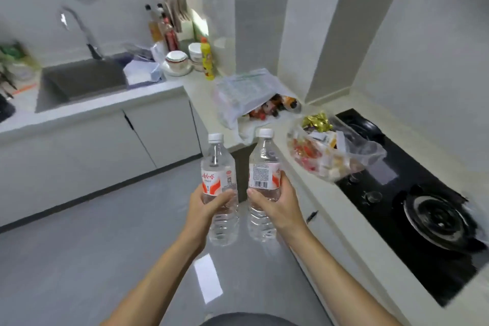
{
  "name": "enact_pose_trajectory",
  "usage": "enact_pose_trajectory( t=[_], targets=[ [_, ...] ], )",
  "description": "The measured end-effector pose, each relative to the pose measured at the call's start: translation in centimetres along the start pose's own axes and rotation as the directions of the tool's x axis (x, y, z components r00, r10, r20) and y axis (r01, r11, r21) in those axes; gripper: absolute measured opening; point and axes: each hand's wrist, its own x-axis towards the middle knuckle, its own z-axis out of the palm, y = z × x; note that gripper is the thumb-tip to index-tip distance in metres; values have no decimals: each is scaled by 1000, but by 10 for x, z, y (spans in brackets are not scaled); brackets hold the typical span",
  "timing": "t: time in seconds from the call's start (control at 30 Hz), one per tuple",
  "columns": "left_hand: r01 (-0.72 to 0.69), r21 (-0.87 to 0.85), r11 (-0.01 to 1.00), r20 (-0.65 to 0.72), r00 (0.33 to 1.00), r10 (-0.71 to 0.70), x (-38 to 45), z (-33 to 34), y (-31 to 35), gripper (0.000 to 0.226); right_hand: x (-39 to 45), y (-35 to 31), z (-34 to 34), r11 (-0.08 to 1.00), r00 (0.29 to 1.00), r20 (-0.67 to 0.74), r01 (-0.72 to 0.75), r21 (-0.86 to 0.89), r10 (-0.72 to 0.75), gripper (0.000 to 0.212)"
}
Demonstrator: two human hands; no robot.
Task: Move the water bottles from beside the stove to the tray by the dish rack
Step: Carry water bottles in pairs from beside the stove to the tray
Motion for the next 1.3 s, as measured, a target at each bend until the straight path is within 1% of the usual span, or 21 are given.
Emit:
enact_pose_trajectory(
  t=[0.1,0.17,0.23,0.3,0.33,0.43,0.57,0.63,0.7,0.77,0.83,0.97,1.07,1.17,1.23,1.3],
  targets=[
    [-32,-44,999,-155,988,25,14,-82,20,68,31,-21,87,999,990,139,31,21,-34,55],
    [-45,-48,998,-228,973,33,18,-116,32,66,46,-29,127,998,981,189,50,25,-54,57],
    [-64,-65,996,-333,942,39,24,-165,44,62,66,-36,185,998,955,289,61,9,-61,56],
    [-75,-73,994,-423,905,37,31,-213,55,53,85,-42,241,998,917,395,65,1,-60,49],
    [-89,-74,993,-467,883,44,35,-236,60,53,94,-44,269,998,896,439,70,3,-65,46],
    [-123,-69,990,-584,809,60,49,-301,75,61,122,-47,352,997,830,552,66,37,-75,41],
    [-173,-69,983,-713,698,73,75,-381,101,60,162,-57,461,995,725,682,53,80,-93,40],
    [-183,-79,980,-773,632,56,87,-420,113,59,180,-64,513,996,664,743,39,77,-83,44],
    [-205,-89,975,-825,564,43,97,-455,126,57,196,-73,561,997,605,792,40,69,-79,52],
    [-230,-89,969,-867,497,38,106,-491,139,59,211,-82,611,997,536,840,40,73,-83,53],
    [-231,-96,968,-895,445,18,111,-524,147,59,220,-89,658,997,473,878,41,61,-74,50],
    [-285,-82,955,-943,333,18,116,-591,157,50,224,-96,753,998,363,929,45,54,-66,46],
    [-304,-79,949,-954,299,16,123,-650,163,39,222,-96,825,998,298,953,48,33,-46,41],
    [-330,-69,942,-960,278,26,135,-727,168,32,218,-97,900,999,275,961,52,15,-29,37],
    [-341,-66,938,-959,282,35,142,-781,176,34,216,-99,950,998,286,958,65,15,-34,36],
    [-328,-77,941,-952,303,28,150,-831,186,35,216,-102,996,998,311,950,70,6,-28,38]
  ],
)
